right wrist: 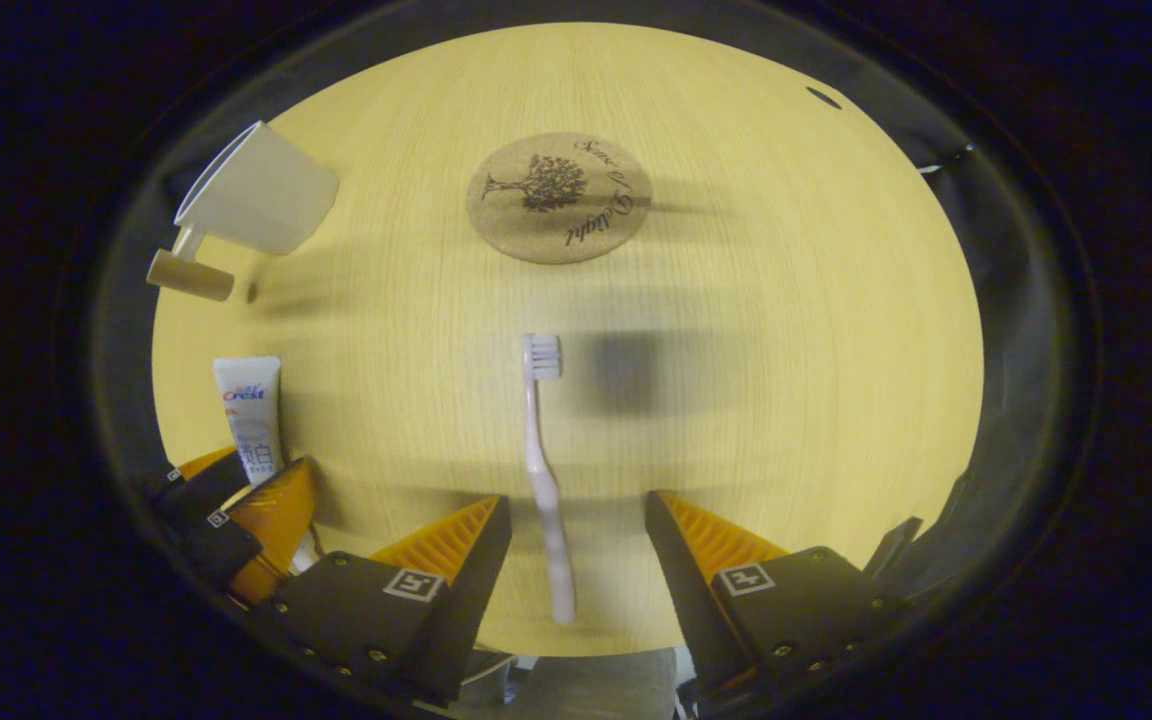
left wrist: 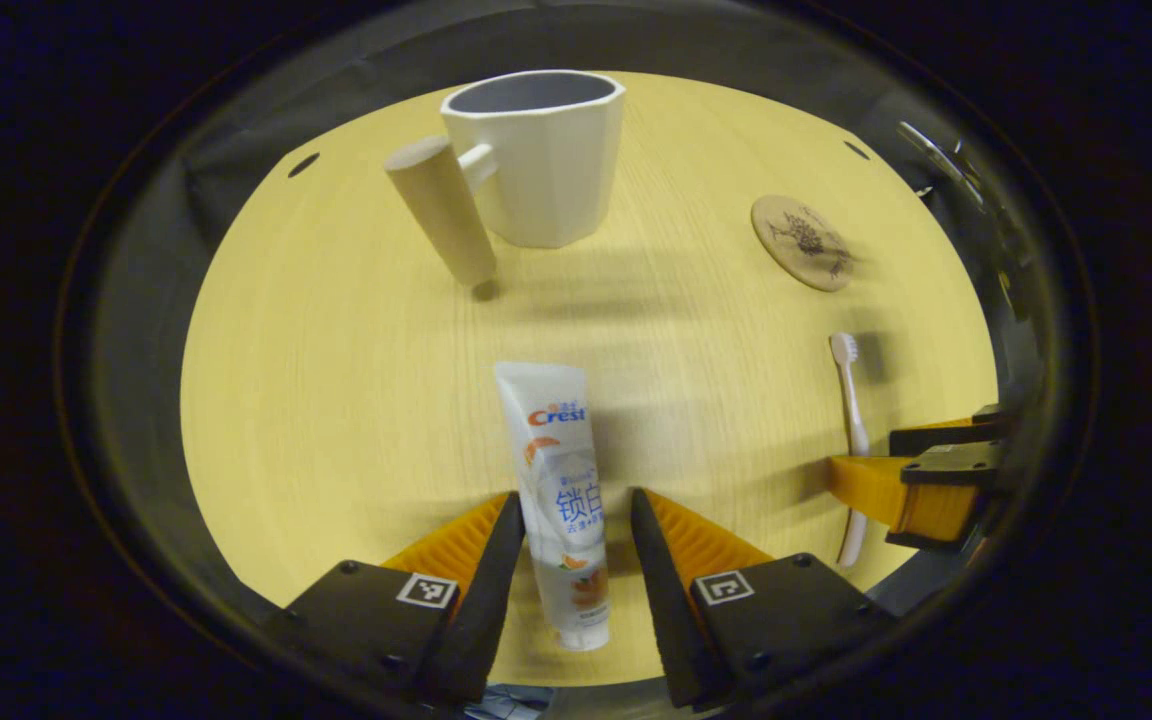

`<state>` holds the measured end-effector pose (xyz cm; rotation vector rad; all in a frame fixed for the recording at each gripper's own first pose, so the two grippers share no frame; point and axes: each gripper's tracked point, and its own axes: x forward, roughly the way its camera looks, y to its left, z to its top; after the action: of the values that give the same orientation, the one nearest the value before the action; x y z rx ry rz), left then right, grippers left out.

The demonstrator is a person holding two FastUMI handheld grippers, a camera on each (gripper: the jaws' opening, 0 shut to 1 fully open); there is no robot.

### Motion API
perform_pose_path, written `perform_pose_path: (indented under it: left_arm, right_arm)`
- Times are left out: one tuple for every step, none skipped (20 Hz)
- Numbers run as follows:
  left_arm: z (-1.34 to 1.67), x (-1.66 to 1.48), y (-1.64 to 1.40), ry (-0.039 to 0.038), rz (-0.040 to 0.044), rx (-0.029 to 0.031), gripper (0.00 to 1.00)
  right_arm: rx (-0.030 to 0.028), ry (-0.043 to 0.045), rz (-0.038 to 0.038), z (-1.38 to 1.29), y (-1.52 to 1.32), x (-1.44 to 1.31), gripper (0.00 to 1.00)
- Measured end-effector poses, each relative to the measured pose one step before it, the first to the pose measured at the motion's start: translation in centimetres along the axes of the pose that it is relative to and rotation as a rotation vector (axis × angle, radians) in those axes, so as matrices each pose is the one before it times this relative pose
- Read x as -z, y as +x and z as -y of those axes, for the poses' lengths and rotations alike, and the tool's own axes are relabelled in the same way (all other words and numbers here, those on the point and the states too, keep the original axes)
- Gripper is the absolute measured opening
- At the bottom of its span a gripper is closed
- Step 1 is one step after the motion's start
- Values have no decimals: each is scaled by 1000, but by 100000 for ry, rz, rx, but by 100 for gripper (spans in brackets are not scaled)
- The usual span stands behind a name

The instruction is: Put the toothbrush and toothpaste on the desktop into the cup, then pick up the cup and place it on the coaster on the desktop.

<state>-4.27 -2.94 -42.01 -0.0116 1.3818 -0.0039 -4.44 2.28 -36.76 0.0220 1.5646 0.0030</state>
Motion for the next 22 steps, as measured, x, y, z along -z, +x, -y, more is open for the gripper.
perform_pose_path:
  left_arm:
    - [137, -207, 125, 437, -258, -375, 60]
    - [101, 166, -99, 234, -936, -318, 53]
    - [17, 28, -30, 37, -538, -219, 53]
    - [50, -34, -8, -311, -436, 150, 50]
    - [2, -112, -37, -270, 179, 115, 47]
    - [-69, 11, 64, -47, -278, -59, 47]
    - [62, -68, -119, -659, -130, -173, 43]
    - [-5, 20, 55, -379, 615, -210, 41]
    - [12, 102, -81, -844, -722, -126, 35]
    - [151, -73, 141, 546, 65, 622, 34]
    - [9, 71, 292, -433, 170, -988, 28]
    - [-51, -87, -407, 292, 56, -38, 23]
    - [-35, 11, 77, 113, -260, 32, 23]
    - [69, -33, -86, 9, 274, 232, 23]
    - [-11, -6, -15, 198, -541, 201, 25]
    - [-89, 66, -55, 529, -659, -67, 23]
    - [-121, 178, -141, 159, -1450, -481, 23]
    - [-10, 42, -254, -171, -180, 240, 23]
    - [70, -85, -462, -319, 536, 623, 23]
    - [189, -202, -688, -208, 976, 853, 23]
    - [288, -445, -786, 179, 1542, 1217, 23]
    - [288, -552, -932, 378, 1959, 873, 25]
  right_arm:
    - [-377, 1361, -450, -39, 390, 112, 58]
    - [-255, -1189, -1520, 88, -34, 286, 56]
    - [1373, -300, 689, 368, -57, -106, 57]
    - [277, 3989, 2099, -117, 330, -170, 35]
    - [-361, -366, -1519, -68, -287, 356, 14]
    - [-464, -1548, 160, 35, -368, -69, 15]
    - [607, 1200, 1622, -107, 595, -252, 8]
    - [-294, -673, -316, -2, -272, 192, 3]
    - [-119, -871, -245, 49, 94, 158, 4]
    - [-393, -50, 42, 15, 30, -107, 4]
    - [-514, 413, -350, 3, -10, 36, 4]
    - [-548, 566, -405, 21, -97, -81, 4]
    - [-413, 218, -212, 12, 46, -55, 4]
    - [-164, 121, -310, 11, -93, -12, 3]
    - [-38, -84, 16, -29, 67, -29, 3]
    - [-29, -332, 5, 4, -21, -7, 3]
    - [-112, -211, 137, -24, 31, 19, 3]
    - [-138, -41, 133, 32, -36, -61, 3]
    - [-203, -34, 248, -5, 13, -19, 3]
    - [-113, -27, 136, 16, -14, -68, 3]
    - [-78, -88, 41, -28, 110, 52, 3]
    - [-19, -7, -66, -5, -32, -62, 3]
